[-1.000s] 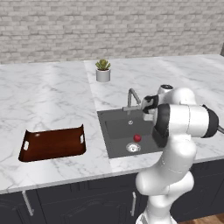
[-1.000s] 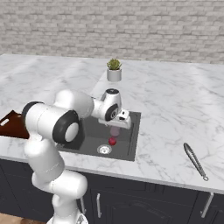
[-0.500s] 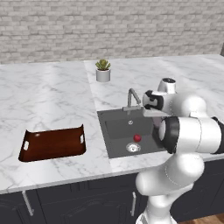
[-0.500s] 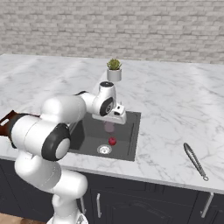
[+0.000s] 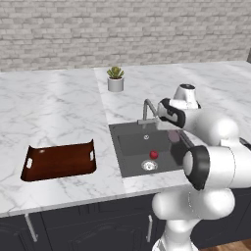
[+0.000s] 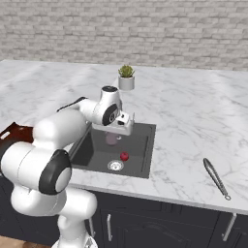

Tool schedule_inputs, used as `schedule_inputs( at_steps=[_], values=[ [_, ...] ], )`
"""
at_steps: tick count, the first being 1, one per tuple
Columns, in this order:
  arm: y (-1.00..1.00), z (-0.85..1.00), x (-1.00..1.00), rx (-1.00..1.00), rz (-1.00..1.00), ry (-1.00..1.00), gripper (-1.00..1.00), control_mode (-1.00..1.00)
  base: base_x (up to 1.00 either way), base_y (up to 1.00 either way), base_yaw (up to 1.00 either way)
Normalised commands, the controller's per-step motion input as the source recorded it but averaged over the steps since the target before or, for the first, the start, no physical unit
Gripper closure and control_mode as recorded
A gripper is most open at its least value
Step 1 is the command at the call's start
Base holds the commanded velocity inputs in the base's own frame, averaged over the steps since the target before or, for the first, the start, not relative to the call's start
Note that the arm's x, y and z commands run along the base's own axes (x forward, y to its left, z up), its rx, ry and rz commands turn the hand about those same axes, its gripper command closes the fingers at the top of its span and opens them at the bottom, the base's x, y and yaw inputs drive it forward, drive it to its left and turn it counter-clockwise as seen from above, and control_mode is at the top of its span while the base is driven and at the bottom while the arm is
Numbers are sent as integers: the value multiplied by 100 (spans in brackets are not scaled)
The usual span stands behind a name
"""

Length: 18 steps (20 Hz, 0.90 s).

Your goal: Pick up all produce items and place them in the sink. Turn on the sink faucet to wash them. Then turn the sink off and put them in the tray.

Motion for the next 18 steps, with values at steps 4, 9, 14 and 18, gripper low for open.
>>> schedule_inputs(
  at_steps=[4, 9, 14, 18],
  values=[
    [40, 5, -17, 2, 5, 0, 100, -100, 0, 0, 0],
    [44, 5, -15, 2, 5, 0, 100, -100, 0, 0, 0],
    [56, 8, -3, 1, 7, 0, 100, -100, 0, 0, 0],
    [62, 7, 0, 0, 9, 2, 100, -100, 0, 0, 0]
  ],
)
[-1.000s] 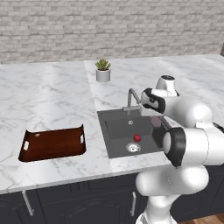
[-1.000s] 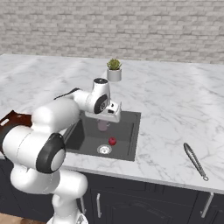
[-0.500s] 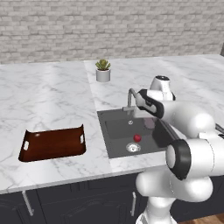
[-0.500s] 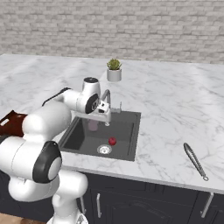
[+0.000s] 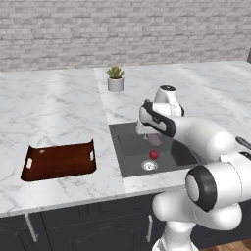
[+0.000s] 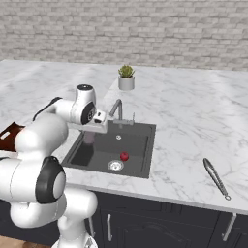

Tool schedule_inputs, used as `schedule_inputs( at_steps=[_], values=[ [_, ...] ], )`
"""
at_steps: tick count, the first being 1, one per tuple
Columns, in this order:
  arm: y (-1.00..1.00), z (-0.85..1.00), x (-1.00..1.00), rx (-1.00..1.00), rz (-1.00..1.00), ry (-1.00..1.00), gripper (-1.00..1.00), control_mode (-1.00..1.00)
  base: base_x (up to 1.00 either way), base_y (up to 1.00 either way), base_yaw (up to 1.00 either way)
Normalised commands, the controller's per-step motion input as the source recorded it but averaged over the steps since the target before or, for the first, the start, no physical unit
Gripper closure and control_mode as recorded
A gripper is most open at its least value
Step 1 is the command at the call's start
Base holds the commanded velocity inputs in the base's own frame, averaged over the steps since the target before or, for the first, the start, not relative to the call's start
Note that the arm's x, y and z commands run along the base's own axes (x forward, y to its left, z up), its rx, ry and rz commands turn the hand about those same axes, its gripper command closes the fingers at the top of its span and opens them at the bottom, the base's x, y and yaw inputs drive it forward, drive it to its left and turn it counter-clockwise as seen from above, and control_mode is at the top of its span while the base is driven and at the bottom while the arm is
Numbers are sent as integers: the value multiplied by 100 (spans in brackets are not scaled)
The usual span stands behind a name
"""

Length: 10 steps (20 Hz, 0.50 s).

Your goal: Pick up all produce items and place them in the sink. Turn on the sink faucet to wash them. Then turn the sink off and put them in the tray.

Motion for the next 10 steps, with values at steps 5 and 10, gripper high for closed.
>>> schedule_inputs(
  at_steps=[5, 10],
  values=[
    [67, 2, 0, 0, 11, 4, 100, -100, 0, 0, 0],
    [72, 0, 0, 0, 11, 4, 100, -100, 0, 0, 0]
  ],
)
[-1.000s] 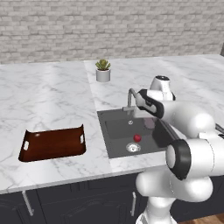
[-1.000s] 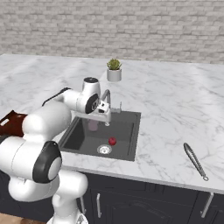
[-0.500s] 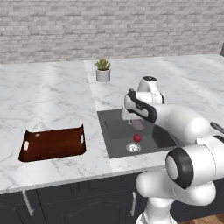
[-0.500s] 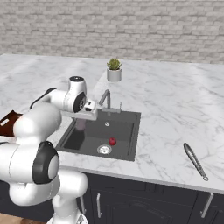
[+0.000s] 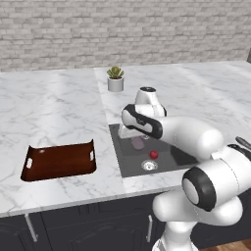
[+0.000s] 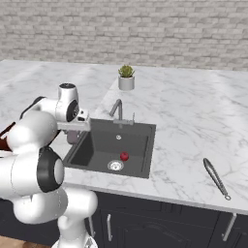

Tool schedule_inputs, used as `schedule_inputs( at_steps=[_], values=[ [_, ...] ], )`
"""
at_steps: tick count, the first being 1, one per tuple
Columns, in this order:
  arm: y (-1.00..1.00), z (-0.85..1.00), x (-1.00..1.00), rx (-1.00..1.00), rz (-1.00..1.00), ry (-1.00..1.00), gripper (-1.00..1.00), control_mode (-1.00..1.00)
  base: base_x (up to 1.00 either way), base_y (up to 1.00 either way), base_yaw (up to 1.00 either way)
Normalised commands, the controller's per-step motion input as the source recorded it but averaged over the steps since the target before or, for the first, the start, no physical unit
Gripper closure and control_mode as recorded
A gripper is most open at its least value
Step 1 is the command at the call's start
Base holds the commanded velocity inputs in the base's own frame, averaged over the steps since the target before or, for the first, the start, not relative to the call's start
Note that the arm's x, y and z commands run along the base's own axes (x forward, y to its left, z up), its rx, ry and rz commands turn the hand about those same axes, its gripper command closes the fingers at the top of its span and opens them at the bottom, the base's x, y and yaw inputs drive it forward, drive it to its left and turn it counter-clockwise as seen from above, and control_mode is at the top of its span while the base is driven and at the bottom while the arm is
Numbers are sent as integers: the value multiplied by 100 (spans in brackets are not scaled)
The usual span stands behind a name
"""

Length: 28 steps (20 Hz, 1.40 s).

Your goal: Pick up all produce items and place them in the sink. Turn on the sink faucet to wash them. Then turn the sink off and put them in the tray.

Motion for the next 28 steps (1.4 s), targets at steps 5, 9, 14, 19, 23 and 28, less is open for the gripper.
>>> schedule_inputs(
  at_steps=[5, 9, 14, 19, 23, 28],
  values=[
    [67, 4, 0, 0, 10, 3, 100, -100, 0, 0, 0],
    [66, 4, 0, 0, 8, 3, 100, -100, 0, 0, 0],
    [67, 1, 0, 0, 7, 4, 100, -100, 0, 0, 0],
    [62, 0, 0, 0, 4, 2, 100, -100, 0, 0, 0],
    [56, -1, 0, -1, 1, 1, 100, -100, 0, 0, 0],
    [36, -23, 8, -7, 0, 1, 100, -100, 0, 0, 0]
  ],
)
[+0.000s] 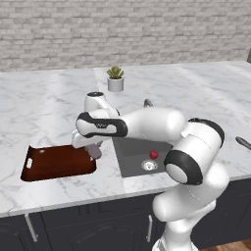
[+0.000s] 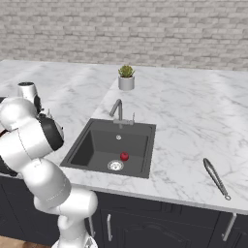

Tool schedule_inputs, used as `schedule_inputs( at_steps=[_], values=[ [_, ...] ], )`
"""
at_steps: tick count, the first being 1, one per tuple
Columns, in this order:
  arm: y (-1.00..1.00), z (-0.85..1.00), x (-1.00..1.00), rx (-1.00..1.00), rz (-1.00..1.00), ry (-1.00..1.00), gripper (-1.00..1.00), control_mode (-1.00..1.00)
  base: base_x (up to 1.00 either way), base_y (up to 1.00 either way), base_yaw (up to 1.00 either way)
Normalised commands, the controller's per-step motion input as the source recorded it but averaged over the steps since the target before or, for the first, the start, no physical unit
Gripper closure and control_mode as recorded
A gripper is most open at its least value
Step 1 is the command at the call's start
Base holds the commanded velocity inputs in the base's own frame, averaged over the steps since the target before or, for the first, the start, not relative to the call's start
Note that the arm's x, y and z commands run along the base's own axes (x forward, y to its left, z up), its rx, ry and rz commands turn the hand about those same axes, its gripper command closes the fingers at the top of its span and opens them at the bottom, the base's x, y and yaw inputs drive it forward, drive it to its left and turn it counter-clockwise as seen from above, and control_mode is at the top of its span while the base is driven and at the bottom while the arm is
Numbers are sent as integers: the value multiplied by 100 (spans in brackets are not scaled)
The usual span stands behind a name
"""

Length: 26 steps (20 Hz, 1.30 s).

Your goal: Pick up all produce items and place them in the sink. Turn on the sink faucet to wash them. Then turn the sink off and put them in the tray.

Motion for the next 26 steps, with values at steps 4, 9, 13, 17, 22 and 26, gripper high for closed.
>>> schedule_inputs(
  at_steps=[4, 9, 13, 17, 22, 26],
  values=[
    [10, -32, 4, -10, 0, 0, 100, -100, 0, 0, 0],
    [5, -17, 11, -5, 0, 0, 100, -100, 0, 0, 0],
    [17, -7, 21, -1, 0, 1, 100, -100, 0, 0, 0],
    [21, -9, 23, -1, 0, 2, 100, -100, 0, 0, 0],
    [14, -14, 17, -1, 0, 2, 100, -100, 0, 0, 0],
    [8, -17, 12, -1, 0, 0, 100, -100, 0, 0, 0]
  ],
)
